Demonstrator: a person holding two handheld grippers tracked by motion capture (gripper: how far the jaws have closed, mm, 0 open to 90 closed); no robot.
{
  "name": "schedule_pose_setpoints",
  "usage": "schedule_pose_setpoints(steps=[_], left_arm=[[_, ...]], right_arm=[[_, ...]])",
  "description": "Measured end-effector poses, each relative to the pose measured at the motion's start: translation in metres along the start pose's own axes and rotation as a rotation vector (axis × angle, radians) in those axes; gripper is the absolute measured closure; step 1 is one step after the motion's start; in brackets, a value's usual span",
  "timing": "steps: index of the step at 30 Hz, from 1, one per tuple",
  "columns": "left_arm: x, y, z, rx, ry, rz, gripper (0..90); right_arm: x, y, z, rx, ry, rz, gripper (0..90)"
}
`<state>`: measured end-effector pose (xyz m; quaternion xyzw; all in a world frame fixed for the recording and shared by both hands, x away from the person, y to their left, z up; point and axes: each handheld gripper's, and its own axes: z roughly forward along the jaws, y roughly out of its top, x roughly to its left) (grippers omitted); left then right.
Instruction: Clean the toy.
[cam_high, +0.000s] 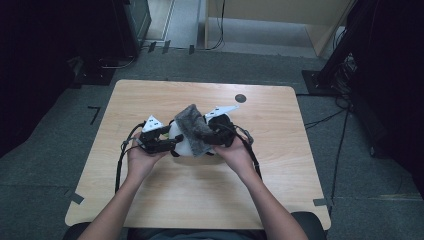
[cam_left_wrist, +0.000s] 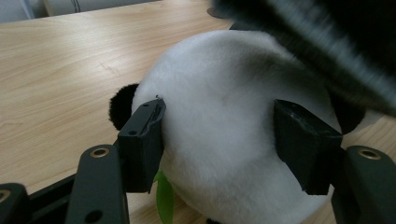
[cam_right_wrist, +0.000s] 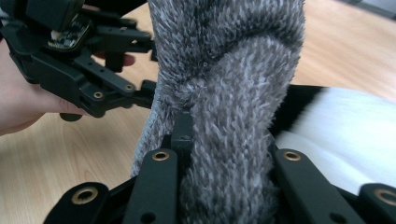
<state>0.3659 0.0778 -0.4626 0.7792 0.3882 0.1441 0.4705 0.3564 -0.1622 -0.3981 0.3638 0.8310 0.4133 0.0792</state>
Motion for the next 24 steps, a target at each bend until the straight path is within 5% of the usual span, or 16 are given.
schedule_pose_setpoints(steps=[9,24], left_arm=[[-0.005,-0.001,0.000,0.002,0.038,0.013,36.1],[-0.004,-0.001,0.002,0.017,0.046,0.022,35.5]], right_arm=[[0.005,-0.006,0.029,0.022,-0.016,-0.036,71.5],[-0.015,-0.016,0.000,0.014,-0.077,-0.015,71.1]])
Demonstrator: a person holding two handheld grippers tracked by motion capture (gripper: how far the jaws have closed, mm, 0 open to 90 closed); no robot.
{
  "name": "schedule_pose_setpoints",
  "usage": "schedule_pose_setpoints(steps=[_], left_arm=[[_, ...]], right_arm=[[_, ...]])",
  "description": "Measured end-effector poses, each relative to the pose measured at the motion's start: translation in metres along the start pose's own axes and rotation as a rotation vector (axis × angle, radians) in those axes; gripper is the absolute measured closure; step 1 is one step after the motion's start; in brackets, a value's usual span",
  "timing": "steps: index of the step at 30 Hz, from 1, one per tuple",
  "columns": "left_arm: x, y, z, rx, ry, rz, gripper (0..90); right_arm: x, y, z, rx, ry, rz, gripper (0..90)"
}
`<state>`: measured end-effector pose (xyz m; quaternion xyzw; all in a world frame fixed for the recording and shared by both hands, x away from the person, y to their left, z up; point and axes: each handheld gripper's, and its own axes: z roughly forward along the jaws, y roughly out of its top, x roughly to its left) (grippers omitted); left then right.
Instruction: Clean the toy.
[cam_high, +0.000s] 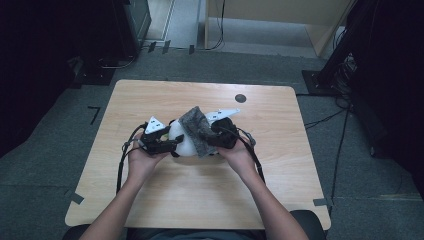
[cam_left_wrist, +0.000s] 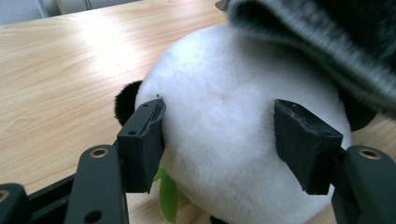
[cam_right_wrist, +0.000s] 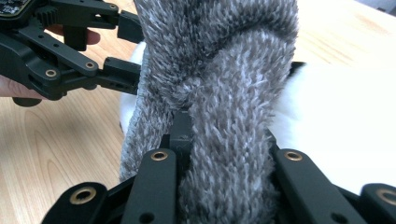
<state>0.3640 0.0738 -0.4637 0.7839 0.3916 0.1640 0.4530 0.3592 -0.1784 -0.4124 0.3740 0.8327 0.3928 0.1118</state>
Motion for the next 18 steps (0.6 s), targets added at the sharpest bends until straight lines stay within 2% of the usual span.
schedule_pose_setpoints(steps=[3,18], left_arm=[[0.000,0.000,0.000,-0.001,0.001,-0.001,35.5],[0.003,0.003,0.002,0.002,-0.013,-0.012,35.5]], right_arm=[[-0.004,-0.001,-0.008,-0.009,-0.019,-0.001,71.0],[-0.033,-0.015,-0.037,-0.048,-0.064,0.084,70.2]])
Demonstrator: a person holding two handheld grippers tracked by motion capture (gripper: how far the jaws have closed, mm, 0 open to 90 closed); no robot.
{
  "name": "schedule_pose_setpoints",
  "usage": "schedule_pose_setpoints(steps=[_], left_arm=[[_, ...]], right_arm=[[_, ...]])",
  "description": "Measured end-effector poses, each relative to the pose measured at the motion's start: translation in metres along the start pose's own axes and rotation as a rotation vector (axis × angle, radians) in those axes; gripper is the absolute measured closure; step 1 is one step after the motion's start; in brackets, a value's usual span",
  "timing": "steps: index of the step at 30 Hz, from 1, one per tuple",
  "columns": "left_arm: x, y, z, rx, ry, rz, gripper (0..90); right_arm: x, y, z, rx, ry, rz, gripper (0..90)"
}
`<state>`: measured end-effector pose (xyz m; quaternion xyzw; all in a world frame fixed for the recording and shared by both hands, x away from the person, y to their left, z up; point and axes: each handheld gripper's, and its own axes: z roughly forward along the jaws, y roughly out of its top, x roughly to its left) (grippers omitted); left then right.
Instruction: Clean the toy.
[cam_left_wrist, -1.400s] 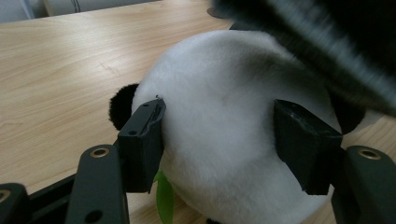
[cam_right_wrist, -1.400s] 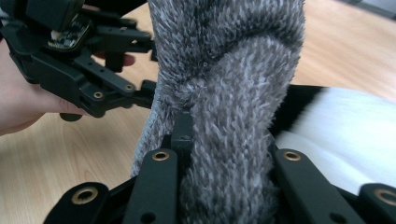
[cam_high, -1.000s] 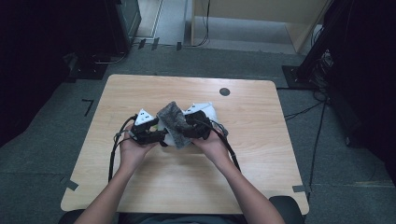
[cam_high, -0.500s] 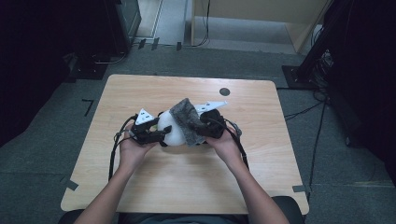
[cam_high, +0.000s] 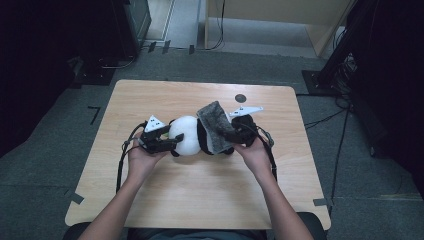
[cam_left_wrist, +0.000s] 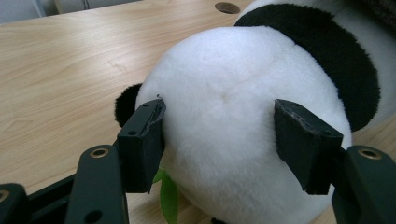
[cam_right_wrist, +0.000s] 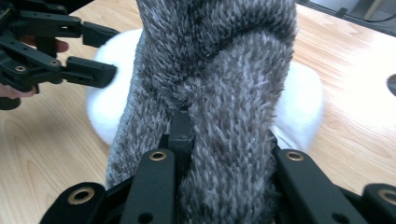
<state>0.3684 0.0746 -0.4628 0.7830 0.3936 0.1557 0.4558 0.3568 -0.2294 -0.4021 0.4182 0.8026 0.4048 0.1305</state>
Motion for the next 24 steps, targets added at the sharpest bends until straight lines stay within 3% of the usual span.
schedule_pose_setpoints(steps=[4,7,14,17,24], left_arm=[[0.000,0.001,0.001,-0.004,-0.002,-0.004,35.5],[0.001,0.001,0.001,-0.009,-0.004,-0.012,35.5],[0.001,0.001,0.001,-0.004,-0.010,-0.011,35.7],[0.002,0.001,0.001,-0.006,-0.013,-0.013,35.9],[0.000,0.001,0.002,-0.010,-0.004,-0.004,36.1]], right_arm=[[-0.011,-0.004,-0.007,-0.008,-0.020,0.033,70.3],[-0.017,-0.007,-0.009,-0.009,-0.063,0.046,70.6],[-0.024,-0.008,-0.015,-0.011,-0.082,0.075,72.0],[-0.018,-0.003,-0.019,-0.033,-0.058,0.071,72.3],[0.016,0.013,-0.011,-0.052,0.010,-0.017,72.3]])
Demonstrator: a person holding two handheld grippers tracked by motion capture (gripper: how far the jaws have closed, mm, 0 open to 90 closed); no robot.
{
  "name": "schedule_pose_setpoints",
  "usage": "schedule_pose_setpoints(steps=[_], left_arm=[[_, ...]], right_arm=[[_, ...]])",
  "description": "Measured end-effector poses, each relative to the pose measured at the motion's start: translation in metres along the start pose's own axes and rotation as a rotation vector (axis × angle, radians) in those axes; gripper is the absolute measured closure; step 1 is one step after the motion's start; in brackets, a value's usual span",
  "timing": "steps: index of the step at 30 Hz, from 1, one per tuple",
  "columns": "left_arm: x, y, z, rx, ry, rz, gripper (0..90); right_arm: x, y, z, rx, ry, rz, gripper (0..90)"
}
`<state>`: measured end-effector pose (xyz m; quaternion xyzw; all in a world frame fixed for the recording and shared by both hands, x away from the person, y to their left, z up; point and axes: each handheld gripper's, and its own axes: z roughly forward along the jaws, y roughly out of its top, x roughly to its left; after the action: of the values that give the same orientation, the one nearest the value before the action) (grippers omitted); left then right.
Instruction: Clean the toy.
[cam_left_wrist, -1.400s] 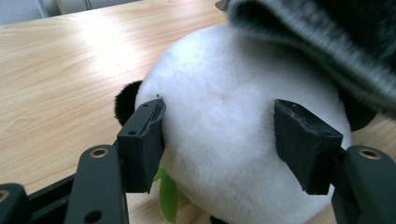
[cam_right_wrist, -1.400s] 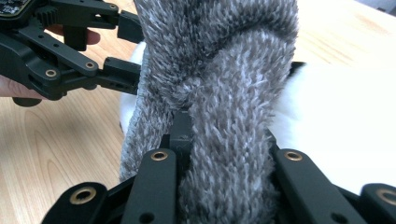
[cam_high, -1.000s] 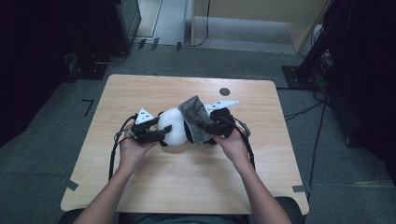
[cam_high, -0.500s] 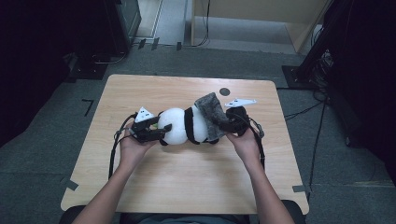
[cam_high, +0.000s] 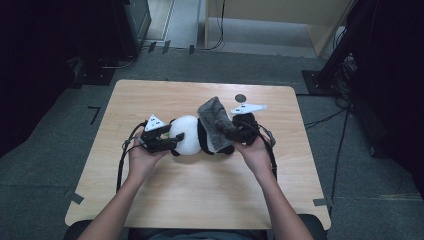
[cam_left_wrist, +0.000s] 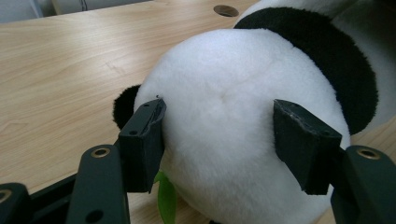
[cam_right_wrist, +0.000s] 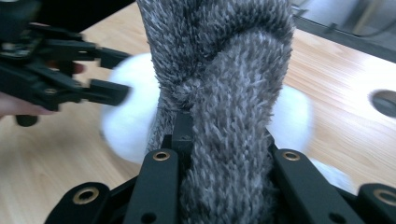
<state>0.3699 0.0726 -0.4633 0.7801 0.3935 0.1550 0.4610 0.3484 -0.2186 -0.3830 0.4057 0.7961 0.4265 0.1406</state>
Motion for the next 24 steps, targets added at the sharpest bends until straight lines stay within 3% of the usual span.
schedule_pose_setpoints(steps=[9,15,18,24], left_arm=[[-0.003,0.000,-0.001,0.006,0.007,0.004,36.1],[-0.004,-0.002,-0.002,0.008,0.017,0.013,36.1],[-0.004,-0.002,-0.002,0.006,0.016,0.012,36.0],[-0.004,-0.002,-0.002,0.013,0.018,0.017,35.9]], right_arm=[[0.034,0.008,0.041,0.059,0.082,-0.059,72.3],[0.043,-0.002,0.071,0.115,0.108,-0.073,72.5],[0.041,-0.005,0.073,0.107,0.115,-0.075,72.5],[0.034,-0.010,0.064,0.093,0.084,-0.094,72.5]])
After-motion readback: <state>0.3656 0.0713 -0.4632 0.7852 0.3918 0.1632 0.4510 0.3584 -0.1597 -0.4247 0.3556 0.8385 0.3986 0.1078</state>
